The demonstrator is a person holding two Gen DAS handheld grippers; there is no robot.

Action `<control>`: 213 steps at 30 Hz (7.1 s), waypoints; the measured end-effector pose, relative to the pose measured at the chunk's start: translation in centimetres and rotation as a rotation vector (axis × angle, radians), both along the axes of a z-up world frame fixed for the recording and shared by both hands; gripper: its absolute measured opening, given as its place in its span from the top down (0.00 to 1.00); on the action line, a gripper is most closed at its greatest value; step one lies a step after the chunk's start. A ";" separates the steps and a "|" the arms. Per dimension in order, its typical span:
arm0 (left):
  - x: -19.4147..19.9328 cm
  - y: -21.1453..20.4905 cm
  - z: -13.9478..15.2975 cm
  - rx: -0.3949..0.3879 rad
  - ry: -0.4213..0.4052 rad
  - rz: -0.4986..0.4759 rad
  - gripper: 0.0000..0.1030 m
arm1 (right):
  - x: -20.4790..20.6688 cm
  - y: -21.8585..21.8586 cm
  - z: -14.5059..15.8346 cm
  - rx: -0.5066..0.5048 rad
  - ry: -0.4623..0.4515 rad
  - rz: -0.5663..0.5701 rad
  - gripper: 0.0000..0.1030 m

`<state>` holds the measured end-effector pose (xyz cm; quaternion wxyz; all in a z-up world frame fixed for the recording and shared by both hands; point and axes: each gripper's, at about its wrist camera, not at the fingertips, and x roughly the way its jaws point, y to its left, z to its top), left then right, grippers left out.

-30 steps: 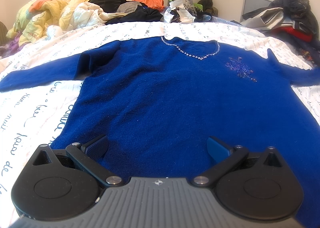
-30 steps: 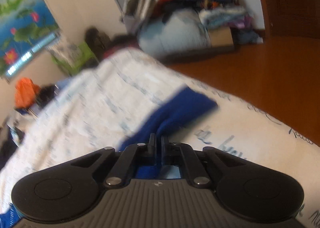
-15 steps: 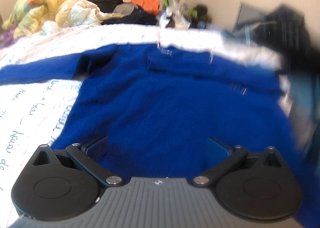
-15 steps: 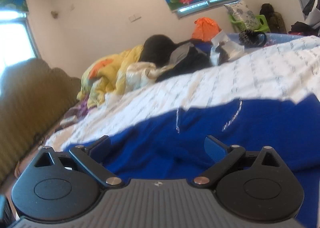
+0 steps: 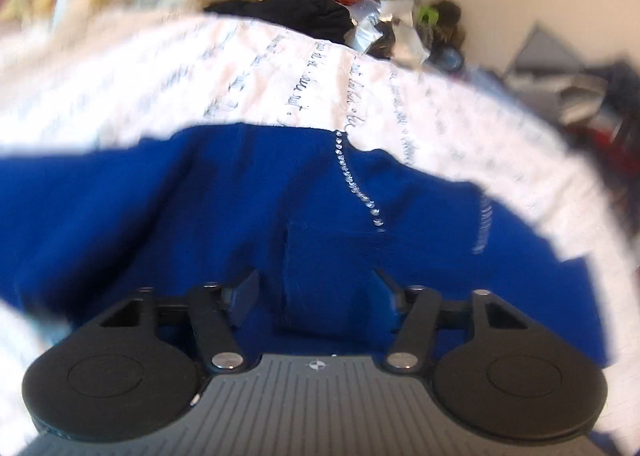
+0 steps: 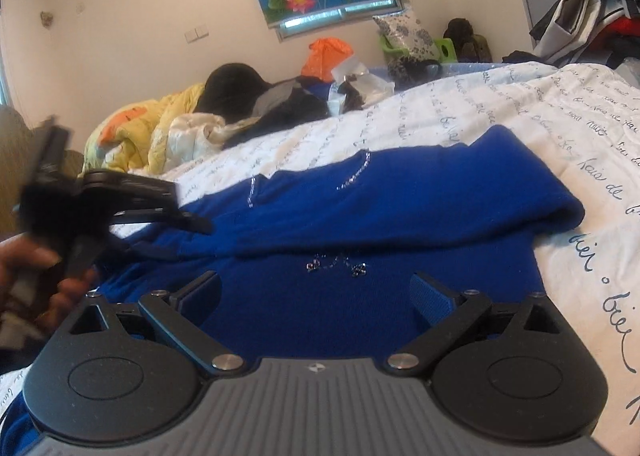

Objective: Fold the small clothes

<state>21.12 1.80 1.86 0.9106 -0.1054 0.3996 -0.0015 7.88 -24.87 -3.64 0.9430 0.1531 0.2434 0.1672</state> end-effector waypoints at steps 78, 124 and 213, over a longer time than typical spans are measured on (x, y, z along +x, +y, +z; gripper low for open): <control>-5.6 8.9 11.2 -0.093 -0.494 0.187 0.98 | 14.0 -1.9 -0.3 -0.189 0.102 -0.082 0.00; -11.7 1.1 -1.8 -0.237 -0.257 -0.093 0.00 | 13.3 -7.8 8.4 0.324 0.146 0.046 0.96; -27.9 15.7 -1.5 -0.666 0.115 -0.076 0.03 | -10.8 -14.6 -1.7 0.465 0.599 0.135 0.27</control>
